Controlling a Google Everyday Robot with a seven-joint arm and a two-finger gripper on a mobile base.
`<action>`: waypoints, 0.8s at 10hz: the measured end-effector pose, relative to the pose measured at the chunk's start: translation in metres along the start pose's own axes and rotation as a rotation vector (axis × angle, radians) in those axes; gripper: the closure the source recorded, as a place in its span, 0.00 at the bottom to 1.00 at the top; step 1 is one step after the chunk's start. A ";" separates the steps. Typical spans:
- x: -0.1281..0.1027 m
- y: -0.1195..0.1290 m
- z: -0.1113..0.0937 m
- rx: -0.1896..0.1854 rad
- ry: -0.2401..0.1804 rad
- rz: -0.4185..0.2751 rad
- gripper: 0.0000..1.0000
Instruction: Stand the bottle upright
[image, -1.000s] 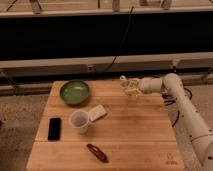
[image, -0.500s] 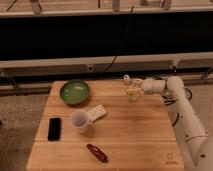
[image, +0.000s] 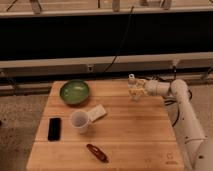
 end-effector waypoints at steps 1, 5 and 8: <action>0.002 -0.002 -0.002 0.008 -0.009 0.016 0.97; 0.012 -0.007 -0.007 0.029 -0.054 0.062 0.60; 0.012 -0.005 -0.006 0.024 -0.051 0.061 0.28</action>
